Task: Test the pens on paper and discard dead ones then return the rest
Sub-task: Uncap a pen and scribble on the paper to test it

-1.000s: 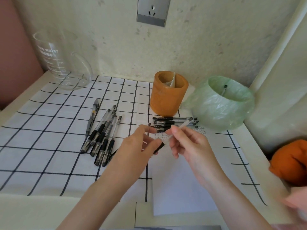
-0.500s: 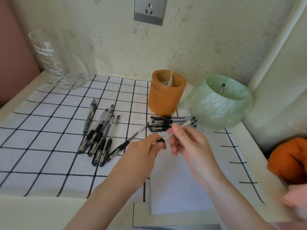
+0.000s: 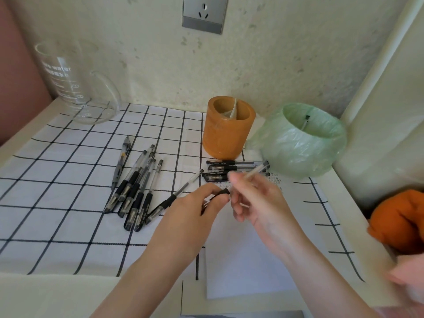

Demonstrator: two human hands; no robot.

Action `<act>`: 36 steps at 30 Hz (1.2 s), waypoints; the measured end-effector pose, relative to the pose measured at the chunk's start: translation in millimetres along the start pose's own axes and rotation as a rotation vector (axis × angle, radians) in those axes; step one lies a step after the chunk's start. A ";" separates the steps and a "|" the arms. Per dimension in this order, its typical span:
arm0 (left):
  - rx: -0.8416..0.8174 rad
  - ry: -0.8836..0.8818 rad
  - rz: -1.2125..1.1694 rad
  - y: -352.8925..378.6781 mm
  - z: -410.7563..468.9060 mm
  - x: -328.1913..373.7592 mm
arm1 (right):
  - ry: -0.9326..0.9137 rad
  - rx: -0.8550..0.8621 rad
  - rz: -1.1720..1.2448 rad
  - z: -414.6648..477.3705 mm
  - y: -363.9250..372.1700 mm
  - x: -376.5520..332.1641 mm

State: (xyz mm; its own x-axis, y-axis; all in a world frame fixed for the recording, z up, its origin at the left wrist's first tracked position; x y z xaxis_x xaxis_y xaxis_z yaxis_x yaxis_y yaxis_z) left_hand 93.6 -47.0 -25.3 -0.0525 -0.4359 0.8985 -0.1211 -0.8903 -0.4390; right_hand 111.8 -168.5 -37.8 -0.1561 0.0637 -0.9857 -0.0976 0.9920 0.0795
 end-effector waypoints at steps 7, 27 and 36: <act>-0.054 -0.101 0.107 7.1 2.4 -21.2 | 0.081 0.167 0.106 9.2 -27.5 10.4; -0.335 0.000 0.487 36.6 -5.3 -29.7 | -0.301 0.386 -0.452 28.1 -41.5 10.6; -0.327 0.006 0.489 36.9 -3.9 -32.3 | -0.363 0.426 -0.519 28.2 -43.5 13.3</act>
State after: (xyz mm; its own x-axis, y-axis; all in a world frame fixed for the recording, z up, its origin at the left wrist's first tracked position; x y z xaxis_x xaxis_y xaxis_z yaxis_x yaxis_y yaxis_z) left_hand 87.0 -65.3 -70.4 -0.1846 -0.7843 0.5923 -0.3811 -0.4983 -0.7787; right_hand 141.7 -207.7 -58.5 0.1465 -0.4636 -0.8738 0.3289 0.8559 -0.3990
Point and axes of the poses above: each hand's wrist, its own z-axis towards the middle knuckle, its own y-axis out of the palm, x = y × z, the point moved 9 cm from there along z, towards the middle knuckle, and after that the axes turned 5 degrees about -z, right-handed, at the moved point
